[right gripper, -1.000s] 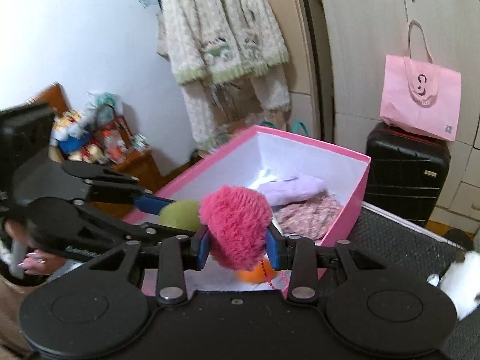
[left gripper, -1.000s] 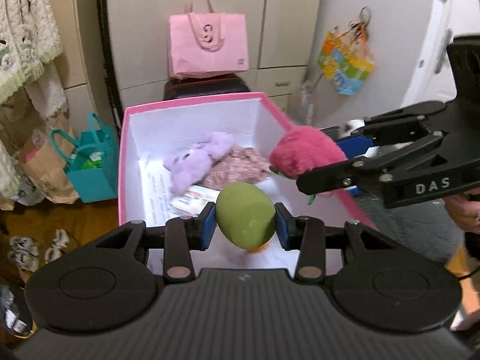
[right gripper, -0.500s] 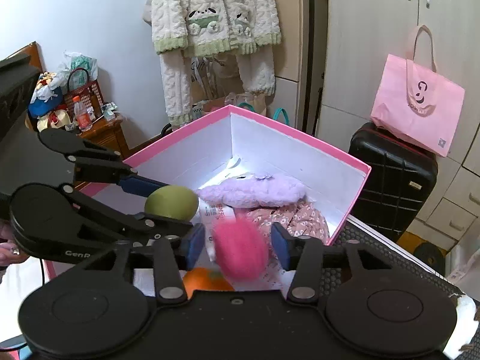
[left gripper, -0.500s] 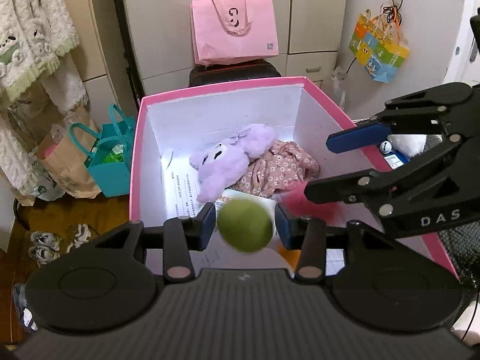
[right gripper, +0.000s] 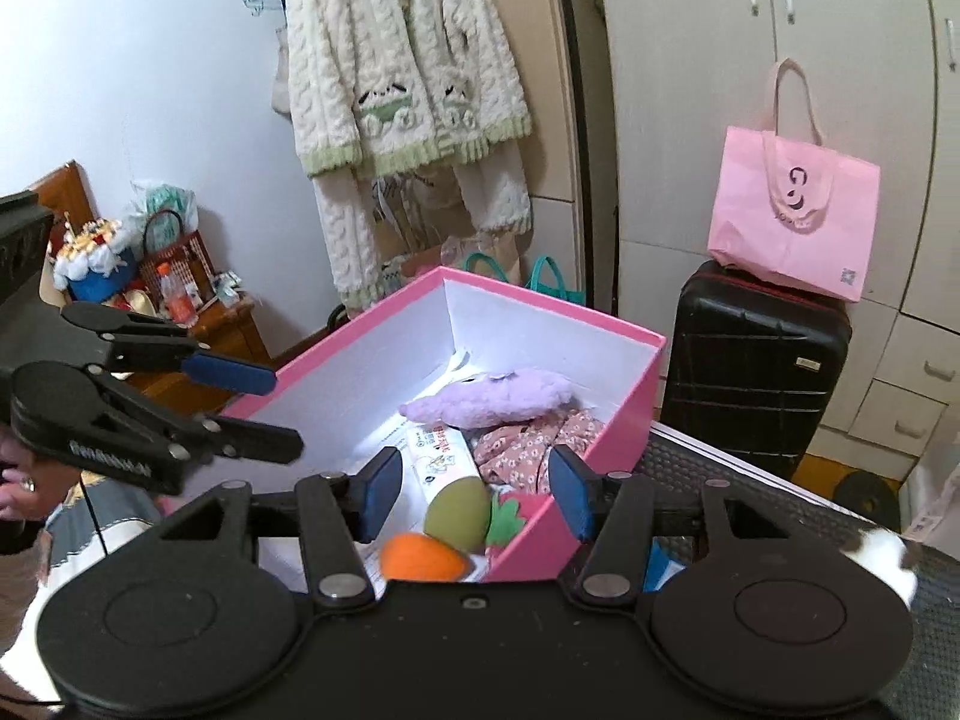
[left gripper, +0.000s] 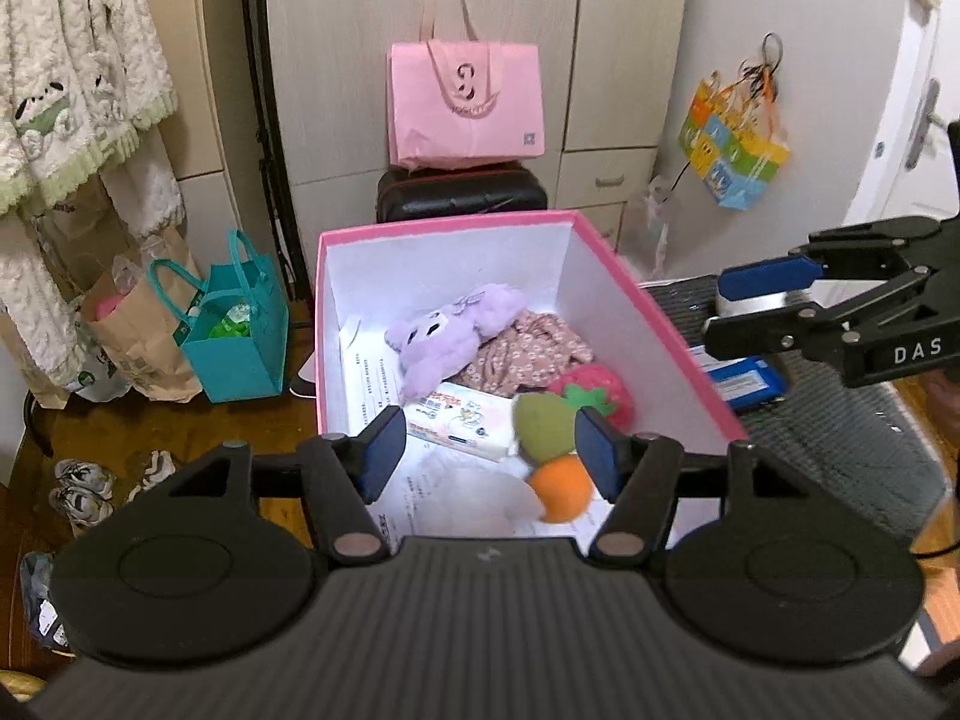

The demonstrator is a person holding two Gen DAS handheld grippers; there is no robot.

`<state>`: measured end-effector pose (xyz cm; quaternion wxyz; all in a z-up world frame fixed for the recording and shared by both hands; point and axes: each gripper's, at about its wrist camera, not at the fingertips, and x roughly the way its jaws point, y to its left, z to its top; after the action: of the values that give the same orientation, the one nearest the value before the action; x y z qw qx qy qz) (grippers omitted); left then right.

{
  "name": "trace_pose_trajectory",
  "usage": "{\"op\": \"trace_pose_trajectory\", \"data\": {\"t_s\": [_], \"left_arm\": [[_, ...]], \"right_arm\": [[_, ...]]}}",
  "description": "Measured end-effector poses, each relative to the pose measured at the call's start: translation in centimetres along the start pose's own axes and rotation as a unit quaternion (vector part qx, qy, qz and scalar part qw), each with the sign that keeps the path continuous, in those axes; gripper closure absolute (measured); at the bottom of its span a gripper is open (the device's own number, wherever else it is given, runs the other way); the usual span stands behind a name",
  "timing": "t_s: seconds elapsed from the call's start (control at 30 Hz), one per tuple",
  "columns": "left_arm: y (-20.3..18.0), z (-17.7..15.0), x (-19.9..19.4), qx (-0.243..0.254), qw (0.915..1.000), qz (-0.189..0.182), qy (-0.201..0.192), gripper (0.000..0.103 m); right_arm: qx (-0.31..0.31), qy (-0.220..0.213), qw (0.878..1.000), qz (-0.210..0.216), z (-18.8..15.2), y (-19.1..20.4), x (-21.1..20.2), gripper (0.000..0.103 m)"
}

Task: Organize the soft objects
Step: 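Move both open grippers back over the table toward the white sheep plush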

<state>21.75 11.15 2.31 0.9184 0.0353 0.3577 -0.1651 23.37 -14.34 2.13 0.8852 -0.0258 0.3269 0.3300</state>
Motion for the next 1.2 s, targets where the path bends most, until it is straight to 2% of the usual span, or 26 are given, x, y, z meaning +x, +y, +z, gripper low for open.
{"op": "trace_pose_trajectory", "data": {"t_s": [0.3, 0.5, 0.57, 0.77, 0.83, 0.93, 1.2], "left_arm": [[-3.9, -0.6, -6.0, 0.043, 0.9986, -0.024, -0.020, 0.034], [-7.2, -1.7, -8.1, 0.072, 0.9963, -0.037, -0.027, 0.030], [-8.3, -2.0, -8.1, 0.089, 0.9948, -0.045, -0.022, 0.024], [-11.7, -3.1, -7.6, 0.133, 0.9892, -0.060, -0.010, 0.023], [-12.7, -3.3, -7.1, 0.140, 0.9875, -0.072, -0.005, 0.017], [-14.1, -3.8, -6.5, 0.152, 0.9847, -0.086, -0.002, 0.015], [-17.0, -4.3, -3.8, 0.145, 0.9812, -0.126, 0.014, 0.014]], "right_arm": [[-0.015, -0.023, 0.999, 0.022, -1.6, 1.2, -7.1, 0.041], [-0.023, -0.038, 0.999, 0.011, -3.8, 1.5, -11.1, 0.040], [-0.024, -0.040, 0.999, 0.003, -4.8, 1.5, -12.2, 0.039], [-0.020, -0.033, 0.999, -0.024, -7.9, 1.0, -14.3, 0.036], [-0.017, -0.029, 0.999, -0.032, -8.9, 0.9, -14.7, 0.035], [-0.014, -0.025, 0.999, -0.044, -10.3, 0.4, -15.3, 0.034], [0.012, -0.030, 0.998, -0.053, -13.0, -2.3, -15.8, 0.029]]}}
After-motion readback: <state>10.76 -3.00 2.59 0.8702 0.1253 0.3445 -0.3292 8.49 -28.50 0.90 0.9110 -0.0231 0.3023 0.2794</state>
